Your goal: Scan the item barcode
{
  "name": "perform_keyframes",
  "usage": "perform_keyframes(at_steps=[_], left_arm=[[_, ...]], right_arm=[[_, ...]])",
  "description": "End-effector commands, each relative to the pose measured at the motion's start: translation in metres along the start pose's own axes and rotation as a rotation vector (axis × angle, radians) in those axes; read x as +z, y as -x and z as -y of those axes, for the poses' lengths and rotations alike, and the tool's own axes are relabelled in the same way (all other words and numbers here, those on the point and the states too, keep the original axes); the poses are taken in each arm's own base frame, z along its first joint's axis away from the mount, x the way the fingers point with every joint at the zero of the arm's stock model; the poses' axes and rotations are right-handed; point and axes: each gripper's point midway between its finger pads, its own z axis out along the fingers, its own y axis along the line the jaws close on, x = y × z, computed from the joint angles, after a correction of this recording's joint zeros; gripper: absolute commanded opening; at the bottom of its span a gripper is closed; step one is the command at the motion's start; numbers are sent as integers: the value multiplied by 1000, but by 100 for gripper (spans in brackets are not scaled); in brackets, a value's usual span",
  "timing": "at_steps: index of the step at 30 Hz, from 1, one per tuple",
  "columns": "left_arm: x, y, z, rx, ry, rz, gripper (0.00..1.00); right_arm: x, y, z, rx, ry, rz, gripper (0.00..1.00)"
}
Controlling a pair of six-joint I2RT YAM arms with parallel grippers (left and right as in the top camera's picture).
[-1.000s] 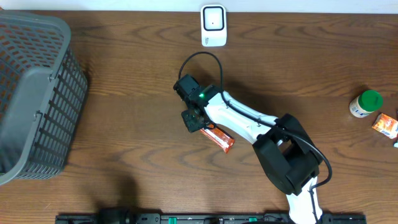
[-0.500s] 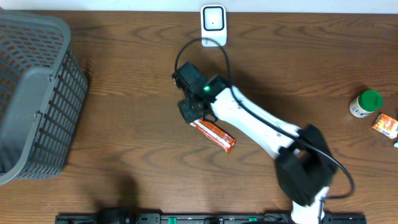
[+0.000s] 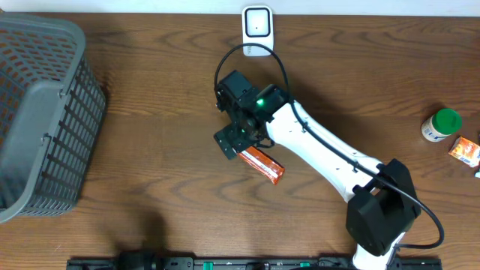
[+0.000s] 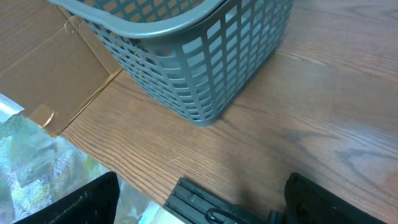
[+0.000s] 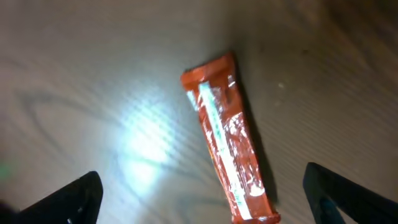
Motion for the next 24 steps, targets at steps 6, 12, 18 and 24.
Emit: perform_keyframes(at_steps=[6, 12, 18, 24], left_arm=[[-2, -18, -4, 25, 14, -61, 86], [-2, -18, -4, 25, 14, -61, 86], [-2, -18, -4, 25, 14, -61, 86], [-2, -18, -4, 25, 14, -61, 86]], right_arm=[[25, -23, 31, -267, 124, -85, 99], [58, -37, 17, -356, 309, -141, 98], [87, -44, 18, -337, 340, -192, 94], [91, -44, 16, -341, 355, -189, 93]])
